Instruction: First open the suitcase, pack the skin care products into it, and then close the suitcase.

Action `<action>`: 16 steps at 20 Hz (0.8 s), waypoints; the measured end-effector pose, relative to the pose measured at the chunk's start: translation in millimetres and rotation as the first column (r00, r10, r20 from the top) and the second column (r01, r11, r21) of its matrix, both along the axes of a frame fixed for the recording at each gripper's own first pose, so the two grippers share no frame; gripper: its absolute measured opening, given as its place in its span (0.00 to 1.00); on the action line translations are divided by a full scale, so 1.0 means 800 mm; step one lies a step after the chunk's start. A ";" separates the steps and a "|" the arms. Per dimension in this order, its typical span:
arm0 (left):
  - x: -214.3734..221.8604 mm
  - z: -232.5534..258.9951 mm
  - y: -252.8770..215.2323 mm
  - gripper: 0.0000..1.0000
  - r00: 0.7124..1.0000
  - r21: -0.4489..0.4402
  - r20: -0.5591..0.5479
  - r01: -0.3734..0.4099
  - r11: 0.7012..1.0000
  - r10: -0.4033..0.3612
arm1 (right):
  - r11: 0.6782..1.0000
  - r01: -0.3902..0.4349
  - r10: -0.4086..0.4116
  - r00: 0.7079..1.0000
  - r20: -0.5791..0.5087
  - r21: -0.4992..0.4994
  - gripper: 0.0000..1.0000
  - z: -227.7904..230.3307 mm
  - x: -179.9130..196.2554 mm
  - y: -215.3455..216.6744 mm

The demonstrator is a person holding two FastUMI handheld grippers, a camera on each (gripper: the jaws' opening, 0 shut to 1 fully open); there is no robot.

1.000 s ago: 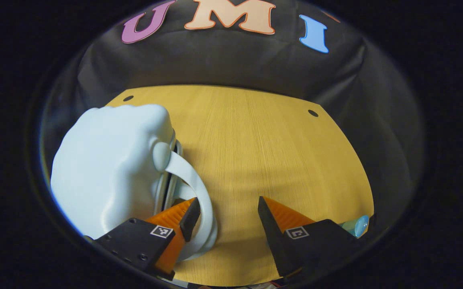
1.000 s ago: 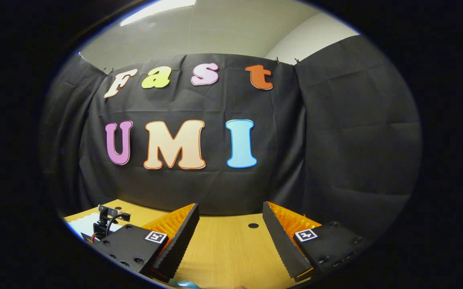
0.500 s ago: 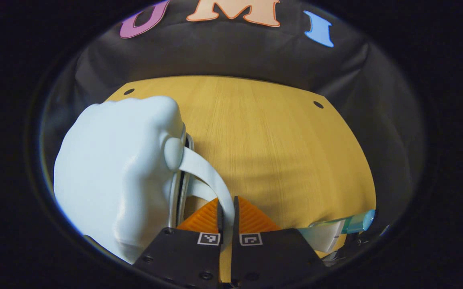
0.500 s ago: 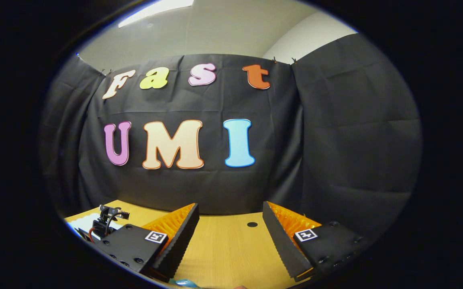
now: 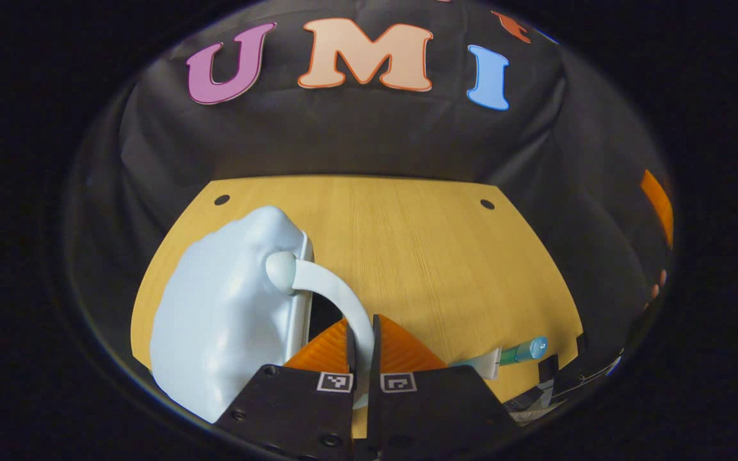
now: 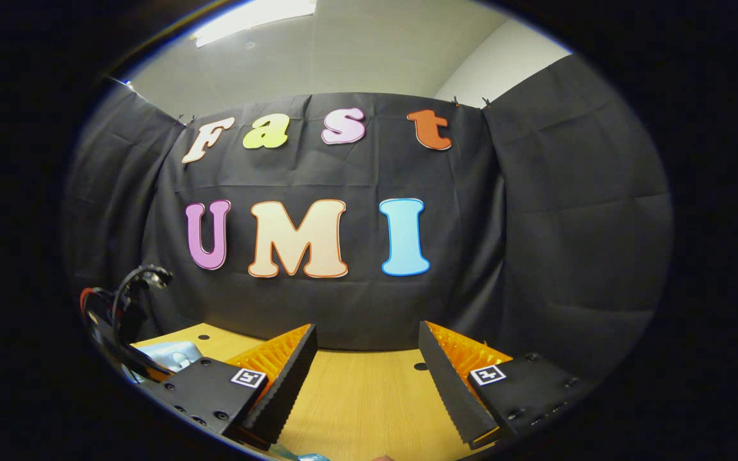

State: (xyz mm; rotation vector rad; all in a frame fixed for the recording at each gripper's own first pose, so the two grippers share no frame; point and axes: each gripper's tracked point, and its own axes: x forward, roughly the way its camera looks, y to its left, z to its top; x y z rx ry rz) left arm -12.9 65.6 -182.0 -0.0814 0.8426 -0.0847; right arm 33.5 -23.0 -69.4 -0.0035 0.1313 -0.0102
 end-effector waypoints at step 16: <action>0.023 0.128 0.290 0.00 0.964 0.079 0.235 -0.143 0.987 0.121 | 0.997 -0.070 0.069 0.997 0.047 0.023 0.99 0.010 0.036 0.204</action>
